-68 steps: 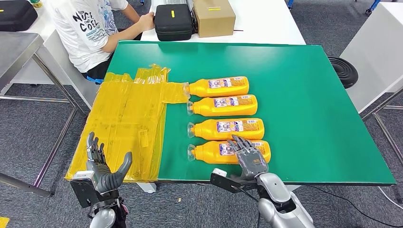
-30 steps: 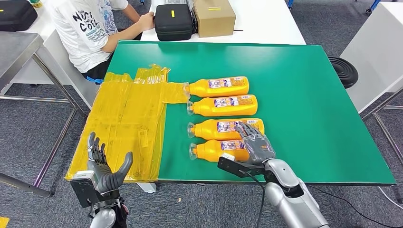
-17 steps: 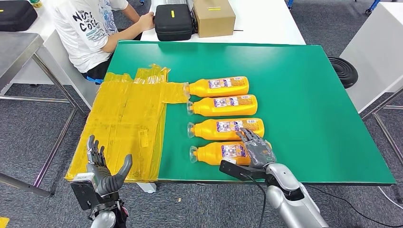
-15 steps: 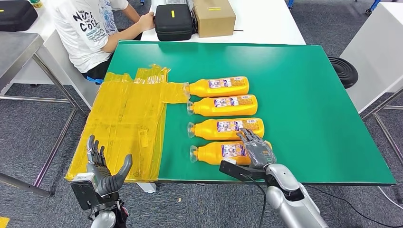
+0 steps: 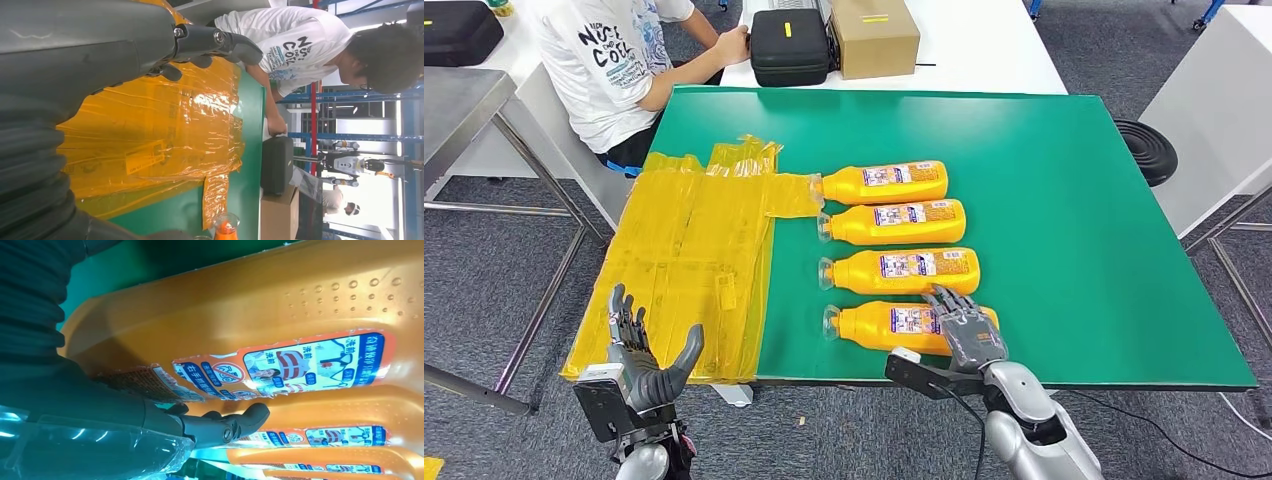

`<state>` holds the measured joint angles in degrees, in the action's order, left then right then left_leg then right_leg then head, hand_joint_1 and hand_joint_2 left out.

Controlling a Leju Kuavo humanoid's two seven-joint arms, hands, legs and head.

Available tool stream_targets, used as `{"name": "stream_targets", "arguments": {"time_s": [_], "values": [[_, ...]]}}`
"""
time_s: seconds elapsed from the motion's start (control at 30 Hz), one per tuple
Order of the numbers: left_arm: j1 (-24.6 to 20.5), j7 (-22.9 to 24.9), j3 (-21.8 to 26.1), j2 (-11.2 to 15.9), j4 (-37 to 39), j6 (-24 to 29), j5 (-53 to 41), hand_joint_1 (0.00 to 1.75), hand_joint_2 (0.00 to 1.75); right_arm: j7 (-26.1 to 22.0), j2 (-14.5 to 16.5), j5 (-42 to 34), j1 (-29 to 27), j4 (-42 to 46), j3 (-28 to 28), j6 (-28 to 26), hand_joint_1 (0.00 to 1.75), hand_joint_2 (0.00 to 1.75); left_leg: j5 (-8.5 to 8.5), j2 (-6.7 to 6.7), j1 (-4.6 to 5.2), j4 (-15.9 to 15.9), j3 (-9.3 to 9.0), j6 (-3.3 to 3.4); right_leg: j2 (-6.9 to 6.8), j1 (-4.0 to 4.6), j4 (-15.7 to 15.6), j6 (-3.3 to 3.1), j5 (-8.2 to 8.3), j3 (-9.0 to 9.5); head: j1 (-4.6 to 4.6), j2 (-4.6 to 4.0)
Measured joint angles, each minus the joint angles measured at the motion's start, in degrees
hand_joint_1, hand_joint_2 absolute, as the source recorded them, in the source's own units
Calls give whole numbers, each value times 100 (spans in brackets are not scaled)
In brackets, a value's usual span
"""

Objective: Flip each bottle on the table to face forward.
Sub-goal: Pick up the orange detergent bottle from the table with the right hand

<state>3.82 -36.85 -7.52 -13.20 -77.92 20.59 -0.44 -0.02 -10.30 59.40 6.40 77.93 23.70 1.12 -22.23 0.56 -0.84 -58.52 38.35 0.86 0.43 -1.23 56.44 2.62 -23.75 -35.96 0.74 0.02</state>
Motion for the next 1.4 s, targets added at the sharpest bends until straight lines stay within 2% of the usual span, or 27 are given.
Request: {"name": "stream_targets", "arguments": {"time_s": [0.47, 0.83, 1.0, 1.27, 1.4], "values": [[-27, 46, 2, 0, 2, -4, 34, 0, 175, -27, 5, -168, 54, -48, -43, 286, 0, 175, 0, -1, 0, 0, -6, 0, 0, 0, 0, 0, 0, 4, 1, 0], [-54, 98, 0, 0, 62, -44, 46, 0, 175, 4, 43, -266, 200, -354, -279, 509, 0, 175, -10, -1, 1, 0, -56, 8, 0, 0, -10, 2, -6, 51, 1, 0], [-55, 102, 0, 0, 104, -52, 52, 0, 175, 1, 15, -313, 249, -468, -329, 530, 11, 175, -16, -2, 0, 0, -85, 15, 1, 0, -16, 4, -11, 81, 0, 0], [-55, 104, 0, 0, 165, -55, 66, 0, 175, -7, -14, -335, 385, -670, -329, 577, 17, 175, -29, -5, 1, 0, -109, 9, 2, 0, -20, 5, -12, 103, 0, 0], [-53, 106, 1, 0, 185, -55, 86, 0, 175, -16, -19, -348, 452, -748, -327, 641, 28, 175, -31, -6, 0, 0, -116, 10, 5, 1, -19, 6, -11, 109, 0, 0]]}}
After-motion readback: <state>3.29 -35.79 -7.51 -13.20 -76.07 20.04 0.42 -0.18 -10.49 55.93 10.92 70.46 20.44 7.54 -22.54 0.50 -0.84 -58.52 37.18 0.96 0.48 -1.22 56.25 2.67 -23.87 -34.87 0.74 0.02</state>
